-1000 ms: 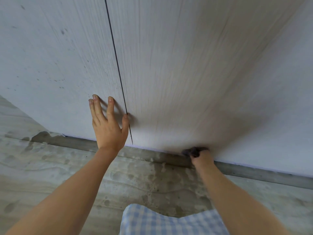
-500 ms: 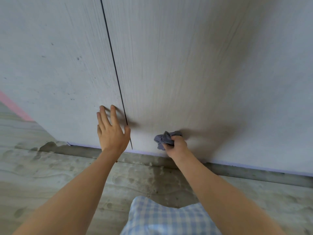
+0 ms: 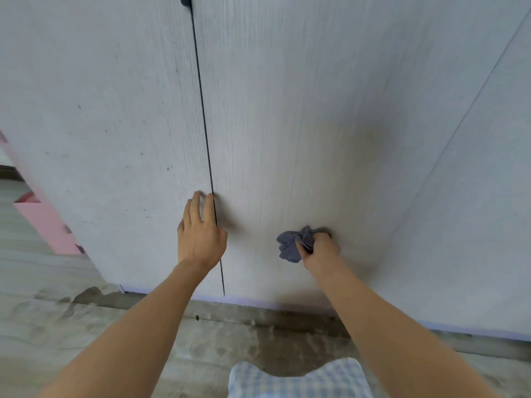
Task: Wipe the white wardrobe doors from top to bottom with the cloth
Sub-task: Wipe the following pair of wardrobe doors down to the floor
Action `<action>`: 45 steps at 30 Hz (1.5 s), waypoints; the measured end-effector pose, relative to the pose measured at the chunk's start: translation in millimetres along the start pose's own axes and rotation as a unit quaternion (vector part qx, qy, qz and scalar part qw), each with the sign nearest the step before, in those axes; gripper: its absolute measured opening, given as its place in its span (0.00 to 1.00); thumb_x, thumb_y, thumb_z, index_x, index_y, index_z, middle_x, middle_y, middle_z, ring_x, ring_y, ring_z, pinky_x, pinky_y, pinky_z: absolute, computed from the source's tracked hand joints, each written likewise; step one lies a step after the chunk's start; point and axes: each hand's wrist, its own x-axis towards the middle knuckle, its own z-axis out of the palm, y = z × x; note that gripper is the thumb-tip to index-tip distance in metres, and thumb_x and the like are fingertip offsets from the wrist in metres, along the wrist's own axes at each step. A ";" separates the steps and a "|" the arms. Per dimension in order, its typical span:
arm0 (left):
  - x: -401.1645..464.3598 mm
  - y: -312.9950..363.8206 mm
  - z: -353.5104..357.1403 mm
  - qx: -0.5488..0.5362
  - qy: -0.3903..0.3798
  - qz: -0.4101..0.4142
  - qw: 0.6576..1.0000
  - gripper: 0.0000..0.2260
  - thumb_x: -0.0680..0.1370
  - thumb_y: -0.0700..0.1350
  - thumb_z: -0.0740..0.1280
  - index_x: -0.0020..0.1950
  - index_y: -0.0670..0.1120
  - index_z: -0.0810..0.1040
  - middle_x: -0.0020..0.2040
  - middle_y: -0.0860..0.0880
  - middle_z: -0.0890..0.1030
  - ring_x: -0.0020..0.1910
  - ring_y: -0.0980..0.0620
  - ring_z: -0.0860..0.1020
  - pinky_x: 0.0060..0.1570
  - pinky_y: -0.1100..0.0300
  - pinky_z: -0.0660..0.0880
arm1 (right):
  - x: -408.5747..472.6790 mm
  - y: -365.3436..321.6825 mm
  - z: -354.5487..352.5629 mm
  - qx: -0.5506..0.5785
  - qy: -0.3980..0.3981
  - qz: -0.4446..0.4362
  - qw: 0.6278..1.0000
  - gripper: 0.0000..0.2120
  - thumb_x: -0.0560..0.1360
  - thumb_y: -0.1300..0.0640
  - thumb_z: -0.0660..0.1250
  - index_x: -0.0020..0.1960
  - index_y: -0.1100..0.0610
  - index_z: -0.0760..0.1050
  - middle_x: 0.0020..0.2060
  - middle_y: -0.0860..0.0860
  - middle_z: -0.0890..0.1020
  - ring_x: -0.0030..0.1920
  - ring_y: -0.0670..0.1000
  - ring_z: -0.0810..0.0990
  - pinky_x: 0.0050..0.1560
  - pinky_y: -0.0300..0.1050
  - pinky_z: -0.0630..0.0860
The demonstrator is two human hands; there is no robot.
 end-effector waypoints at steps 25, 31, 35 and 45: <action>86.4 115.3 -281.0 -0.073 0.228 0.150 0.959 0.18 0.79 0.43 0.57 0.69 0.44 0.68 0.68 0.48 0.69 0.65 0.50 0.68 0.58 0.57 0.68 | -211.8 -99.5 200.4 -0.339 -0.270 -0.587 0.684 0.11 0.79 0.62 0.55 0.59 0.53 0.67 0.44 0.47 0.77 0.37 0.42 0.75 0.25 0.27 0.68; 147.5 155.5 -292.3 -0.043 0.355 0.238 0.903 0.17 0.75 0.42 0.59 0.63 0.41 0.73 0.65 0.43 0.72 0.63 0.43 0.71 0.59 0.47 0.68 | -204.9 -139.5 230.0 -0.313 -0.211 -0.759 0.530 0.15 0.80 0.60 0.56 0.65 0.52 0.68 0.56 0.46 0.71 0.45 0.45 0.71 0.42 0.42 0.69; 183.7 176.3 -314.8 -0.002 0.399 0.277 0.874 0.19 0.72 0.45 0.55 0.60 0.43 0.73 0.63 0.41 0.73 0.63 0.46 0.68 0.57 0.46 0.67 | -210.9 -184.5 256.7 -0.294 -0.159 -0.817 0.470 0.14 0.79 0.62 0.57 0.63 0.55 0.71 0.56 0.50 0.73 0.46 0.52 0.76 0.43 0.49 0.74; 251.9 266.0 -535.2 -0.025 0.353 0.229 0.907 0.19 0.78 0.45 0.56 0.68 0.42 0.70 0.69 0.45 0.68 0.65 0.45 0.69 0.61 0.50 0.66 | -380.1 -290.8 410.1 -0.367 -0.184 -0.787 0.460 0.16 0.80 0.58 0.55 0.67 0.53 0.65 0.59 0.51 0.74 0.54 0.55 0.76 0.49 0.48 0.71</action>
